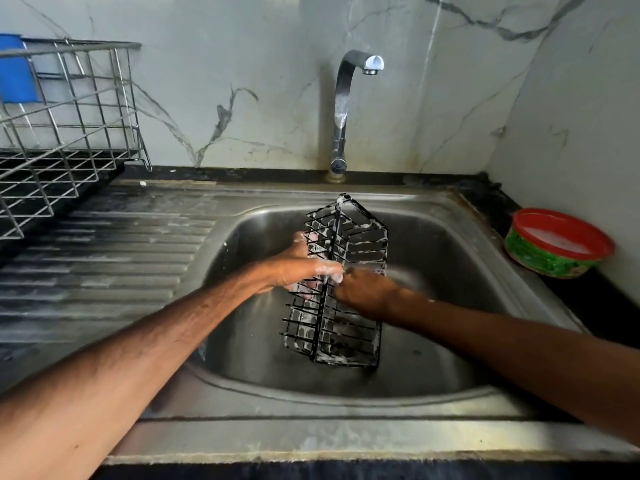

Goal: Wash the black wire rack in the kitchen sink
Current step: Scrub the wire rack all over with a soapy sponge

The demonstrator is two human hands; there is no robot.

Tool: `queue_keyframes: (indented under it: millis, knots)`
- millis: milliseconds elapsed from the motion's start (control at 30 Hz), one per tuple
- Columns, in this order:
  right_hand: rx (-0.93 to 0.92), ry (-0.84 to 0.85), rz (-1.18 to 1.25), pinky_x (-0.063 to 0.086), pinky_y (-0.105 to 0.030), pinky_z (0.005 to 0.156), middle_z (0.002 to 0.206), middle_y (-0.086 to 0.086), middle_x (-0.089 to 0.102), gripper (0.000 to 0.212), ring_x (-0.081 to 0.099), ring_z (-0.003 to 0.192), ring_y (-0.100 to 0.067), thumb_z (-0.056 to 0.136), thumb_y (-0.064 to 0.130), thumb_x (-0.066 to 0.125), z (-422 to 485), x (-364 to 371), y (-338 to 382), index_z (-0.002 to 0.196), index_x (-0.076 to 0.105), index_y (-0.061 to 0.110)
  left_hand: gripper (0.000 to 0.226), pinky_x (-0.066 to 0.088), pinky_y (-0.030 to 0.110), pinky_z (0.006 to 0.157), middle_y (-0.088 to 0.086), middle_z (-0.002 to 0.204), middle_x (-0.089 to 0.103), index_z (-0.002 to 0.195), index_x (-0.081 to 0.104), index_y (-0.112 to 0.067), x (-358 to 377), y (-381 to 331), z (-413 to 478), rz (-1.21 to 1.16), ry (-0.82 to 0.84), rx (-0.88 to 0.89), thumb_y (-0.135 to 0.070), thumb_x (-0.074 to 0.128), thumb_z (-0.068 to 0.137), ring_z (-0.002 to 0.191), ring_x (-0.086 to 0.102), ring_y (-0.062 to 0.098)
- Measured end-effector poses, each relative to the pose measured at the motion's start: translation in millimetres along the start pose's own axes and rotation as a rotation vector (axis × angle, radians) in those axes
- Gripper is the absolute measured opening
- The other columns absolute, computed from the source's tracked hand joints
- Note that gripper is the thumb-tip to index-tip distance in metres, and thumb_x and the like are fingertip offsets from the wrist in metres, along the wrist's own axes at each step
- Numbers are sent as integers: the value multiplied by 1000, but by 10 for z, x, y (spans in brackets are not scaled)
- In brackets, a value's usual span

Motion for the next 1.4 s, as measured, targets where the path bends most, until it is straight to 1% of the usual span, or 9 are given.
queue_keyframes:
  millis: [167, 267, 367, 533, 633, 800, 1033, 1200, 1400]
  knots:
    - [-131, 148, 272, 55, -35, 82, 107, -7, 72, 35, 67, 100, -30, 74, 2, 72, 17, 192, 112, 103, 74, 20, 128, 53, 20, 58, 12, 171, 10, 154, -31, -4, -8, -18, -23, 11, -8, 11, -40, 74, 91, 79, 43, -7]
    - [-60, 81, 380, 46, -31, 83, 111, -12, 70, 38, 66, 103, -30, 74, -6, 68, 34, 32, -126, 108, 74, 10, 144, 52, 33, 77, 7, 169, 18, 154, -31, -6, 6, 5, -14, 27, 14, -26, -50, 79, 71, 86, 48, -6]
    - [63, -28, 324, 49, -35, 83, 115, -14, 63, 35, 64, 104, -32, 82, -1, 64, -14, -68, -339, 115, 68, 10, 135, 49, 38, 86, 6, 170, 12, 155, -30, -6, -1, 13, 4, 15, -8, -13, -43, 79, 84, 102, 52, 5]
    - [-214, 202, 393, 45, -27, 74, 95, -17, 73, 23, 68, 89, -32, 74, -6, 71, -97, 175, 266, 95, 74, 4, 156, 48, 29, 71, 6, 170, 15, 154, -31, -8, 8, -7, -15, 3, 38, -10, -60, 81, 58, 96, 56, -2]
    - [-334, 251, 436, 41, -26, 72, 88, -21, 72, 23, 68, 83, -36, 68, -14, 70, -104, 257, 390, 87, 75, -2, 144, 51, 29, 68, 8, 169, 18, 156, -27, -9, 1, 11, 5, -9, 16, 4, -53, 82, 73, 88, 52, -5]
    - [-38, -38, 282, 48, -35, 84, 112, -16, 68, 36, 65, 106, -32, 81, -4, 62, -33, 13, -138, 114, 70, 7, 135, 52, 30, 78, 7, 166, 22, 157, -25, -7, -4, -8, -23, 1, -23, 0, -45, 80, 81, 85, 51, -5]
    - [-188, 303, 434, 58, -36, 66, 80, -9, 75, 11, 69, 73, -26, 74, 0, 73, -155, 258, 257, 79, 76, 9, 123, 51, 36, 83, 8, 167, 16, 157, -23, -6, -10, -12, -35, -3, -16, -5, -41, 74, 90, 84, 48, -6]
    - [-83, 62, 382, 54, -30, 74, 90, -8, 75, 27, 70, 85, -25, 66, -6, 70, -69, -10, -221, 86, 78, 11, 131, 57, 36, 84, -7, 143, 36, 157, -21, -8, -3, -8, -32, -17, -6, -5, -47, 79, 83, 90, 59, 1]
    - [60, 51, 281, 55, -34, 75, 96, -8, 72, 23, 70, 90, -28, 72, -3, 69, -132, -128, -341, 88, 74, 13, 133, 50, 33, 78, 5, 160, 32, 156, -23, -6, 17, -26, -33, -27, 8, -3, -44, 80, 82, 91, 53, -3]
Point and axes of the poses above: each hand's wrist, its own z-axis towards the middle knuckle, its own x-axis out of the palm, y = z × x, the point moved 6 cm from there along z, towards the middle knuckle
